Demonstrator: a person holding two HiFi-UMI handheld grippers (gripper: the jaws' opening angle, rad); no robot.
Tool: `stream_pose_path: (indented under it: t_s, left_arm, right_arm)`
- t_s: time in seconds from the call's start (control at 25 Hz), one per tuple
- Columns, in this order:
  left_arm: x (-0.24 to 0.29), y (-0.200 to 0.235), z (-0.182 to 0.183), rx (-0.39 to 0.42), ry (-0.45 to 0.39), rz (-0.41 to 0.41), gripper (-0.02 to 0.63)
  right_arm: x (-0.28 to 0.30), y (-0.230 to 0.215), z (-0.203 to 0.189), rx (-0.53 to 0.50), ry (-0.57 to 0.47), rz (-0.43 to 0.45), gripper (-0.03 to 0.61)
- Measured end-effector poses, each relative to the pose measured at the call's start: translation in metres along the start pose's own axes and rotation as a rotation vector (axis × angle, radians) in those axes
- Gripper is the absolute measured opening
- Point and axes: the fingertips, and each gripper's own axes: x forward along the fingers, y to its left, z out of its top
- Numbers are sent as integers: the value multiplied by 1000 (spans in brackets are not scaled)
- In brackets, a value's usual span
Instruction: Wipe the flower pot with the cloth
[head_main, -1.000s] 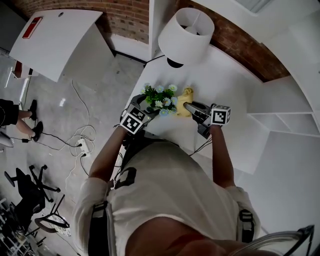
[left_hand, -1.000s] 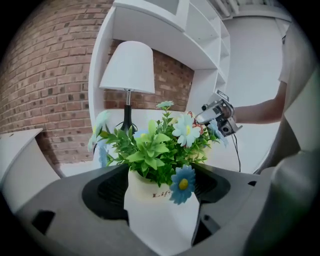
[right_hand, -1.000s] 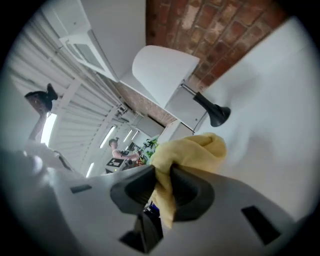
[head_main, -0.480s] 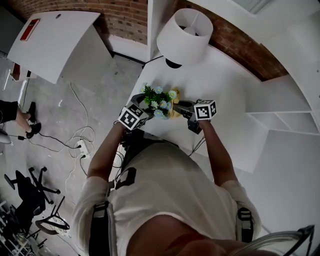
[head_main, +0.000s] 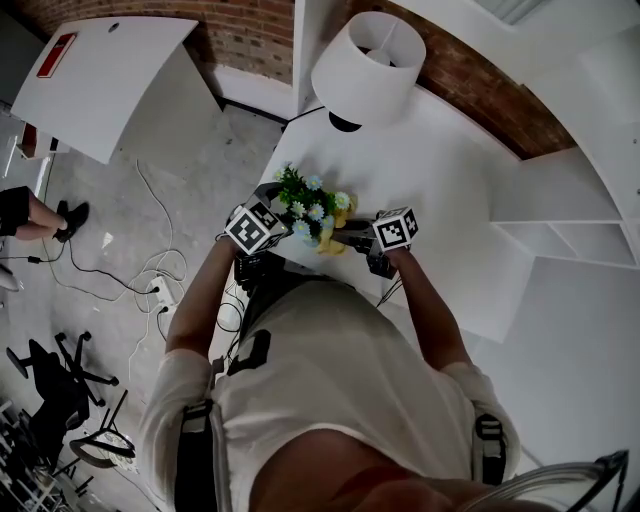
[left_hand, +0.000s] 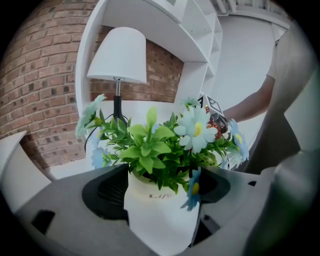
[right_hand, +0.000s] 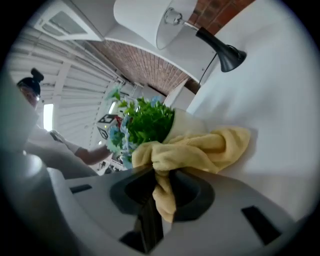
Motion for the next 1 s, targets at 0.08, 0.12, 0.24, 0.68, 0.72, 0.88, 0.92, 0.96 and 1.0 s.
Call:
stream_pose_path:
  t_s: [0.08, 0.12, 0.24, 0.68, 0.72, 0.88, 0.92, 0.96, 1.0]
  left_arm:
    - [-5, 3, -4, -4, -4, 42, 367]
    - [-7, 4, -6, -18, -16, 63, 367]
    - [-15, -2, -3, -80, -67, 86, 367]
    - [-3, -5, -4, -85, -70, 25, 367]
    - [-3, -4, -4, -84, -72, 15, 367]
    - [-5, -8, -4, -65, -71, -31, 367]
    - [-6, -9, -5, -60, -68, -40, 367]
    - [-7, -9, -5, -56, -64, -49, 367]
    - [-8, -10, -5, -52, -59, -57, 367]
  right_arm:
    - [-3, -2, -9, -31, 37, -38, 91]
    - [-9, -2, -6, -37, 23, -46, 91]
    - [-35, 5, 24, -34, -115, -26, 91]
    - [-13, -10, 50, -14, -174, -41, 92]
    - [-12, -9, 48, 1, -185, -30, 91]
    - [-5, 0, 34, 66, -197, 13, 89]
    - [-3, 2, 30, 80, -194, 20, 89]
    - [-2, 3, 27, 95, -192, 27, 89]
    - [0, 4, 24, 111, -187, 34, 89]
